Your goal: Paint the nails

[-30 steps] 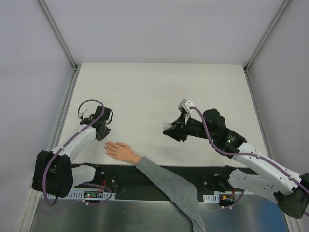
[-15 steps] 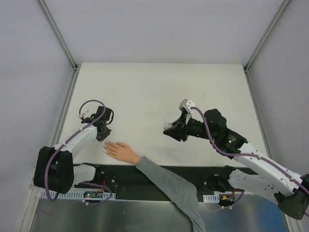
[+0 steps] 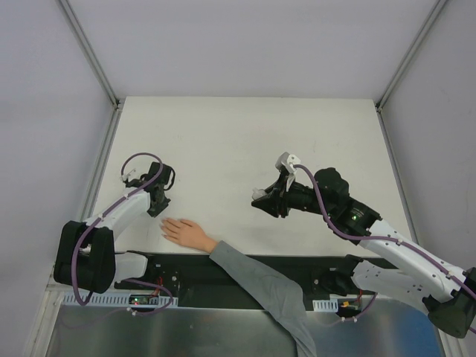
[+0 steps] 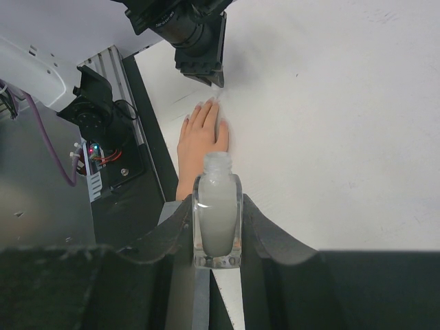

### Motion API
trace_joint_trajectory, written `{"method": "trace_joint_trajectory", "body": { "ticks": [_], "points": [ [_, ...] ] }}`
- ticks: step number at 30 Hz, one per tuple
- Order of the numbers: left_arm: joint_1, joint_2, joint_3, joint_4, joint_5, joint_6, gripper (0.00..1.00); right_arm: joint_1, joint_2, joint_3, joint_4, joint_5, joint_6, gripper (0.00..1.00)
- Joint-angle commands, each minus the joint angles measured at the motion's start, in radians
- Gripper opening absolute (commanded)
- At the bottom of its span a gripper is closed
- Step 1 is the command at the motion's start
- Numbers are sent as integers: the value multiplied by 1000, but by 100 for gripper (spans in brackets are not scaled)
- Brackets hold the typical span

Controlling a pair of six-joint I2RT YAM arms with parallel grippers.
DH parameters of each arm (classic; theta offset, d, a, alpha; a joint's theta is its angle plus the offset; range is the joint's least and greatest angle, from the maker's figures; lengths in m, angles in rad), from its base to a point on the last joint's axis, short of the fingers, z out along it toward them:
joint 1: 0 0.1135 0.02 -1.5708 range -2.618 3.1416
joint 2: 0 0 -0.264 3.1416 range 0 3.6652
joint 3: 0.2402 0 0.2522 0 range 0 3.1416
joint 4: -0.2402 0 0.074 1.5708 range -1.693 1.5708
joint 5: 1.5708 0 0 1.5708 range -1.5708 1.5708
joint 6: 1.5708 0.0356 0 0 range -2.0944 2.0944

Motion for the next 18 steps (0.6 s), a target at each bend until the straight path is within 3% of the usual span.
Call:
{"method": "trace_joint_trajectory", "body": {
  "ticks": [1, 9, 18],
  "points": [
    [14, -3, 33, -9, -20, 10, 0, 0, -26, 8, 25, 11, -12, 0],
    [14, -80, -12, -11, 34, -4, 0, 0, -29, 8, 26, 8, -8, 0],
    [14, -58, -9, -12, 54, -21, 0, 1, -30, 11, 23, 8, -8, 0]
  ]
}}
